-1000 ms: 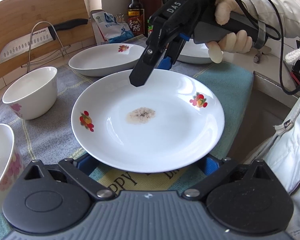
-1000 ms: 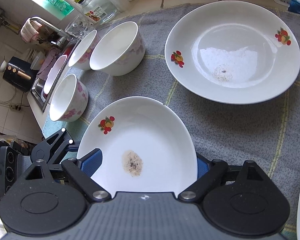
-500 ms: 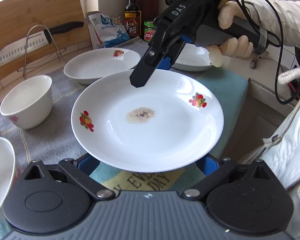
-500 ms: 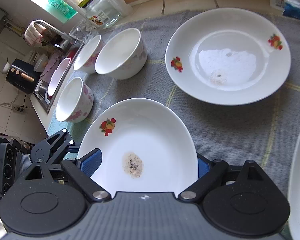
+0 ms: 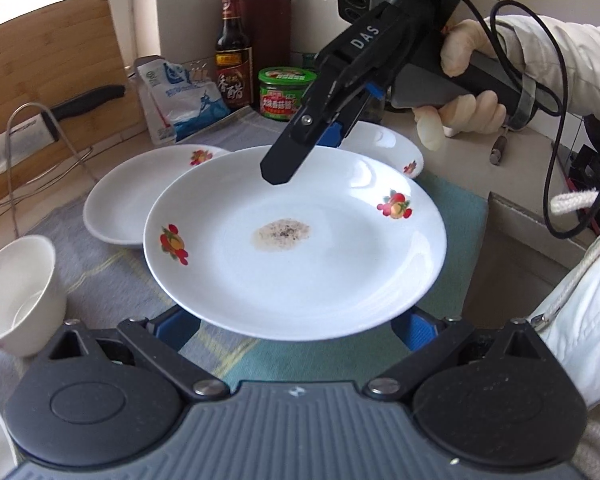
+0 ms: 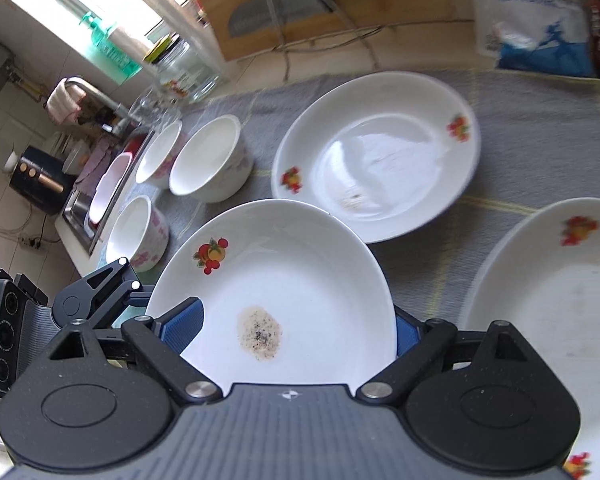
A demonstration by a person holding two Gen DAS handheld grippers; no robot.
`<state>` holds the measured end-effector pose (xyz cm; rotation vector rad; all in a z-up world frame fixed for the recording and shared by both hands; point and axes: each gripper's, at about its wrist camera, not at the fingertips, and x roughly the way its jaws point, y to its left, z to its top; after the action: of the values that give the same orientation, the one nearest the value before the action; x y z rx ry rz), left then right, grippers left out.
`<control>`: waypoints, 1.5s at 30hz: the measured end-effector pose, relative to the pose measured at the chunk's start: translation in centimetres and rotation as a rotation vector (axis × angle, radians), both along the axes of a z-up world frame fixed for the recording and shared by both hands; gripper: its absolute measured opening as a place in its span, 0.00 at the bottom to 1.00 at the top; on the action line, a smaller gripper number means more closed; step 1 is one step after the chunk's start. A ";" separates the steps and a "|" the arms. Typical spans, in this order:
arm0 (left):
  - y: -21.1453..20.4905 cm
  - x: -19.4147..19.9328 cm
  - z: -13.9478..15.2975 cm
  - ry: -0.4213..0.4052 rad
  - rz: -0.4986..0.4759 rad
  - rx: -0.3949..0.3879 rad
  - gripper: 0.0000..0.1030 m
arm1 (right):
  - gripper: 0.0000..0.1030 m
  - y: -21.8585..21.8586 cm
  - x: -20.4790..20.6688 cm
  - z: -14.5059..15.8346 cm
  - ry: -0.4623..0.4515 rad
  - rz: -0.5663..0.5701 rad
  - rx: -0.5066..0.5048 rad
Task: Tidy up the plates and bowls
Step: 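Lift the stained plate with the right tool toward another white plate, then lower the stained plate onto the other white plate with the right tool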
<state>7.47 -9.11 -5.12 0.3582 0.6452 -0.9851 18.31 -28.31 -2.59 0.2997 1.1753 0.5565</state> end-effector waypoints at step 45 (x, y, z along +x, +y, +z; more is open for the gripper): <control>-14.3 5.9 -1.0 0.033 -0.188 0.026 0.97 | 0.94 -15.7 -0.4 -2.1 0.001 -0.241 -0.008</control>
<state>13.38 -23.41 -6.16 0.4324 0.6634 -1.1649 17.89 -44.02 -4.73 0.4286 1.1234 0.3408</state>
